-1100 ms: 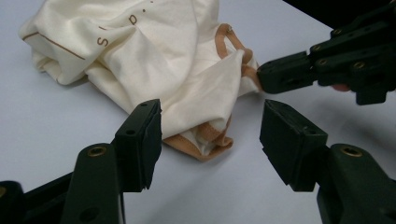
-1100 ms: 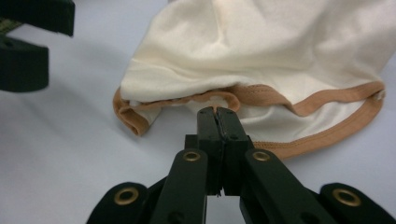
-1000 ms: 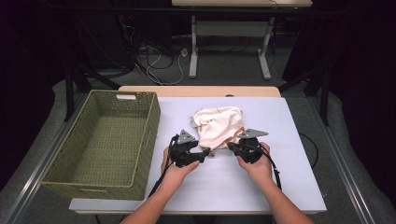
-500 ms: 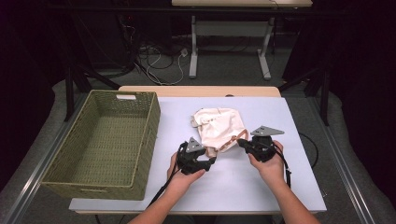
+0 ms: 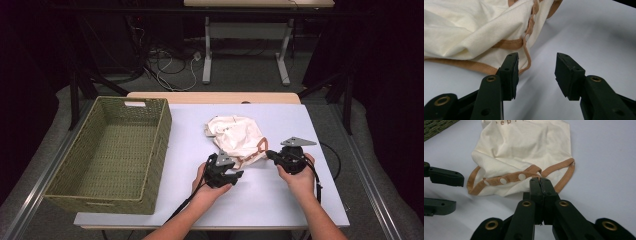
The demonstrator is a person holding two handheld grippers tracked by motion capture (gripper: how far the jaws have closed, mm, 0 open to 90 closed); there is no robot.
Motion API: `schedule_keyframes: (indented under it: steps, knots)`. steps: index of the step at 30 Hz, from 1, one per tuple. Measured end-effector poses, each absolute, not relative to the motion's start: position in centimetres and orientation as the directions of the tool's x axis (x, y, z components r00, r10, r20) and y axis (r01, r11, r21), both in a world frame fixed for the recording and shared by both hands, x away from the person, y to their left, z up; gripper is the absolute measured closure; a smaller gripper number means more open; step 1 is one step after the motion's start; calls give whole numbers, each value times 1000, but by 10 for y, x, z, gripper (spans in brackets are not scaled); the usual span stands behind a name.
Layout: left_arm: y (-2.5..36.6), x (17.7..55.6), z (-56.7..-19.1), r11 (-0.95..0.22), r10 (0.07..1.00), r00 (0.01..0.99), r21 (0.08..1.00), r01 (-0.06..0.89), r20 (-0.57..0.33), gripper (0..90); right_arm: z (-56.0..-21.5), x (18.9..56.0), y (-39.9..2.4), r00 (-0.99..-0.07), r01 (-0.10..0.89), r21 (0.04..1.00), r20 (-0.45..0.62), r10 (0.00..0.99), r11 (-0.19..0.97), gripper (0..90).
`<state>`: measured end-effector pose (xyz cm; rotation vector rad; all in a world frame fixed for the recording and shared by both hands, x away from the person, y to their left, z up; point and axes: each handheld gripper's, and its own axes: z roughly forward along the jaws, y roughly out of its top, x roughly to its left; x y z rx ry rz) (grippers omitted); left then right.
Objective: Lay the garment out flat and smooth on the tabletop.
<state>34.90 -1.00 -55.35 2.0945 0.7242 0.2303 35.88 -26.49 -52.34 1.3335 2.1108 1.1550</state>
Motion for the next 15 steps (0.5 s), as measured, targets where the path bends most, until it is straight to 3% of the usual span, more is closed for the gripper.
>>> schedule_keyframes:
  steps: [8,11,15]
  knots:
    - [-18,361,-564,-430,590,795,778,457,-141,605,-529,358,-273,-452,567,801,107,885,193,896]
    - [-17,363,-565,-420,595,785,767,485,-171,669,-530,358,-275,-450,565,804,114,886,184,896]
    - [-18,364,-565,-458,596,791,751,476,-138,787,-530,358,-275,-455,570,799,115,883,190,896]
